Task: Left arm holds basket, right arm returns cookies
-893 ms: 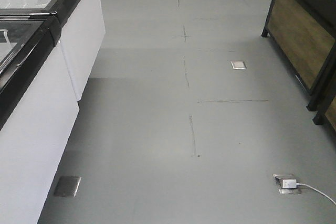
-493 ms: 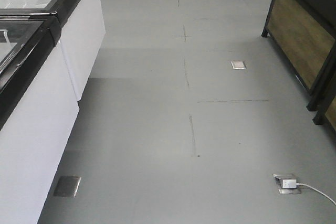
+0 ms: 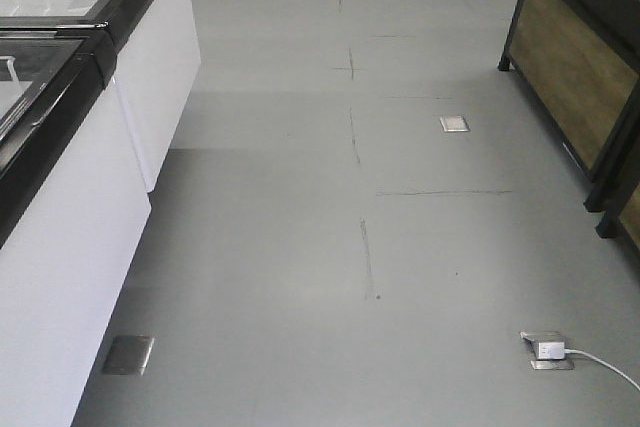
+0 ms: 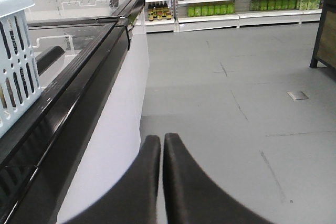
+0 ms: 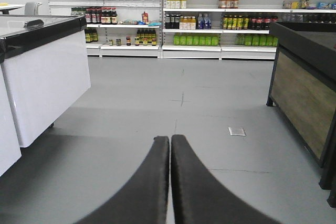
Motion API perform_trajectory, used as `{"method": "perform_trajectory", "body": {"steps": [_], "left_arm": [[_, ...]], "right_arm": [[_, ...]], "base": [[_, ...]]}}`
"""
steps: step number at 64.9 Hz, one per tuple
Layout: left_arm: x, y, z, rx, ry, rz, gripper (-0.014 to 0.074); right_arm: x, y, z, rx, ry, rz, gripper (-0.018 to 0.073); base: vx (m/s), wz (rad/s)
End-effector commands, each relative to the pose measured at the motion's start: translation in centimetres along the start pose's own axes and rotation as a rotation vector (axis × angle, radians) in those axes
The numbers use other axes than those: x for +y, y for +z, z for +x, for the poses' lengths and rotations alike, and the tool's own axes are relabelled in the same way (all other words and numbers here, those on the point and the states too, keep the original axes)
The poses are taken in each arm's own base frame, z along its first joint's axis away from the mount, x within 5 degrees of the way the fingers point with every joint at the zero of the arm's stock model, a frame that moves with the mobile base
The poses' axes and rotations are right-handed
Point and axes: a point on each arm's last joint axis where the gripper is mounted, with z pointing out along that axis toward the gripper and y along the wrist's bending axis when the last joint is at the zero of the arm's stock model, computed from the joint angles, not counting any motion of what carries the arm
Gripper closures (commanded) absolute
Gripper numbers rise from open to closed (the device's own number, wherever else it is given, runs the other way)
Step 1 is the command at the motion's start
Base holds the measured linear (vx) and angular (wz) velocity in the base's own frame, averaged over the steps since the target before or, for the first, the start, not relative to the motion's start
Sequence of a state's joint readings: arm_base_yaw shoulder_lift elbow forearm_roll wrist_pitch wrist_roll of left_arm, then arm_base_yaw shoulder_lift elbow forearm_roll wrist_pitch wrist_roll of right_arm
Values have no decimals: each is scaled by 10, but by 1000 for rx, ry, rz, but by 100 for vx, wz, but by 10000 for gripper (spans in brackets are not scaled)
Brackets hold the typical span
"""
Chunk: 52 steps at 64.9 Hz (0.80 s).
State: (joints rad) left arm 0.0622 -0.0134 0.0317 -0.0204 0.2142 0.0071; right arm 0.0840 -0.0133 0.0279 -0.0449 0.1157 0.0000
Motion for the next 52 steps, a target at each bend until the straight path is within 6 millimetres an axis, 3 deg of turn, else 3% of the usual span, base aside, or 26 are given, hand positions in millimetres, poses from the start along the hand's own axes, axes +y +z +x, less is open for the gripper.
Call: {"method": "perform_trajectory", "body": {"steps": [1,31,52], "left_arm": [[0,-4,-16,-107,-9,4,603],[0,-5,-23,-186,-16,3,603],[0,-16,-57,-454,-236,54,603]], "right_arm": [[0,-1,-6,-78,-4,4,567],[0,-1,-6,-78,-4,4,567],[0,-1,-6,-78,-4,4,567]], "base": [[0,0],[0,0],[0,0]]}}
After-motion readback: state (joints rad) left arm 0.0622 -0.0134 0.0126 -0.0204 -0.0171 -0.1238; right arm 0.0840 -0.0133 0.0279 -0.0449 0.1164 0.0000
